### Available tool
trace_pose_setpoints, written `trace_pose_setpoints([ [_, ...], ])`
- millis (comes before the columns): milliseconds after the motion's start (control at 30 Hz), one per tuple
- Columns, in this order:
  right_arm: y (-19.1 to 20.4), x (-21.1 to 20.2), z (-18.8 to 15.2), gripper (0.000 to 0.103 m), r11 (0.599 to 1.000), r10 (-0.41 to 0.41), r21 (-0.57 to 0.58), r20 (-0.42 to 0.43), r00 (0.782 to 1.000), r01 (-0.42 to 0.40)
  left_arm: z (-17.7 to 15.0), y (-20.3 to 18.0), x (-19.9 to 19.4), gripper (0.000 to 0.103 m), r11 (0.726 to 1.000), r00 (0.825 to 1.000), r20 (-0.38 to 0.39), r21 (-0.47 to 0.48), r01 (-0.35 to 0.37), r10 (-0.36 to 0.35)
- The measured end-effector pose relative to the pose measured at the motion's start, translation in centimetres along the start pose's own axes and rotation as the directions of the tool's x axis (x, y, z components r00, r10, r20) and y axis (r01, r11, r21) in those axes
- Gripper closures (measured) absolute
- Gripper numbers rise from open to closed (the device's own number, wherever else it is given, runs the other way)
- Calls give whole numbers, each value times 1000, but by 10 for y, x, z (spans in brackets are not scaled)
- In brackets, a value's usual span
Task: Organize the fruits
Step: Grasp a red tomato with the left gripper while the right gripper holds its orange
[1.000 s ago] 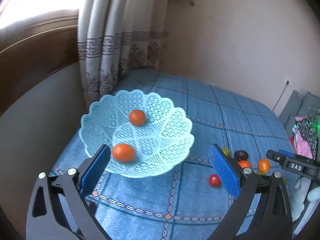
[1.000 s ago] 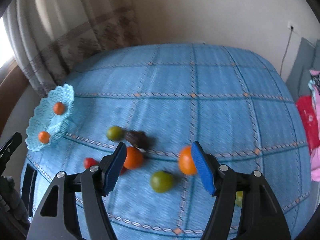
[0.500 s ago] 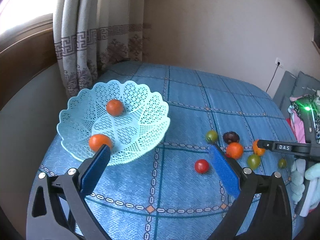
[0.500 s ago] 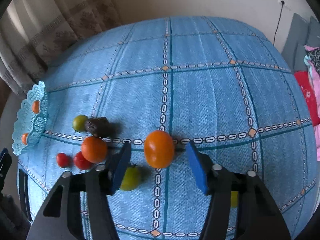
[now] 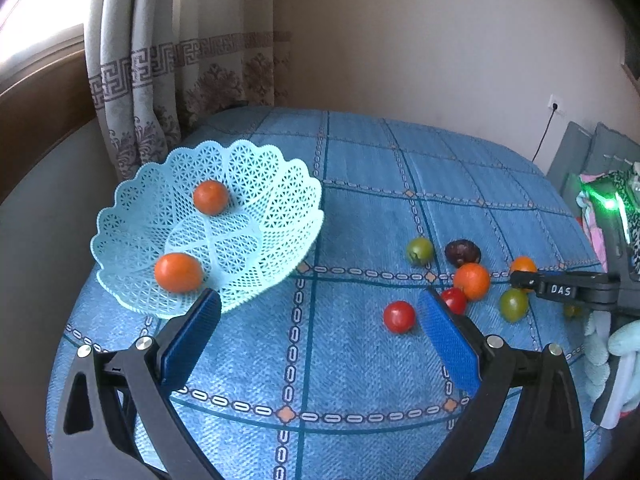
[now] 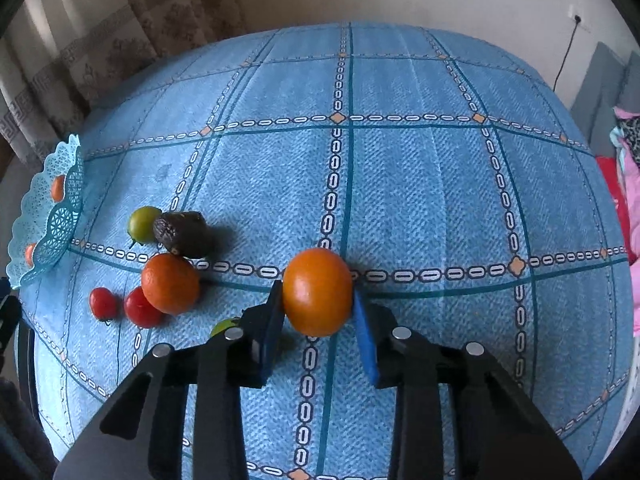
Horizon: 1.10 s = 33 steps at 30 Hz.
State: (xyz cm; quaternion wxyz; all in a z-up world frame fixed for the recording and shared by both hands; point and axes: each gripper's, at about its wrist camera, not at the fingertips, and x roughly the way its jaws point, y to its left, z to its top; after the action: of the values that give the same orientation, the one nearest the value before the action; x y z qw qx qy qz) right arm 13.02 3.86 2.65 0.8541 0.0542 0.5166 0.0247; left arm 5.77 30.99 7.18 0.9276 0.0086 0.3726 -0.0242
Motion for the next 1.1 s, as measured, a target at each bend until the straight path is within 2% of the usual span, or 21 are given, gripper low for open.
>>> trace_pose_setpoints([
  [400, -13, -30, -6, 70, 1000, 23, 17, 78, 997, -24, -15, -38, 23, 4, 992, 999, -26, 123, 25, -22],
  [700, -10, -32, -14, 70, 998, 63, 7, 81, 995, -64, -24, -54, 49, 34, 984, 994, -97, 168, 67, -51],
  [767, -9, -33, -16, 70, 998, 70, 5, 84, 994, -70, -24, -56, 58, 46, 983, 990, -128, 165, 84, -63],
  [833, -8, -34, -17, 70, 997, 78, 2, 87, 993, -78, -24, -57, 66, 48, 983, 986, -149, 158, 98, -74],
  [933, -7, -34, -19, 70, 996, 84, -1, 90, 992, -84, -22, -61, 69, 51, 980, 987, -142, 168, 102, -79],
  [1067, -6, -35, -21, 70, 997, 83, -5, 95, 992, -83, -22, -67, 72, 70, 977, 987, -139, 183, 105, -80],
  [1100, -6, -36, -21, 70, 996, 85, -5, 97, 992, -85, -23, -67, 72, 71, 977, 988, -133, 188, 98, -74],
])
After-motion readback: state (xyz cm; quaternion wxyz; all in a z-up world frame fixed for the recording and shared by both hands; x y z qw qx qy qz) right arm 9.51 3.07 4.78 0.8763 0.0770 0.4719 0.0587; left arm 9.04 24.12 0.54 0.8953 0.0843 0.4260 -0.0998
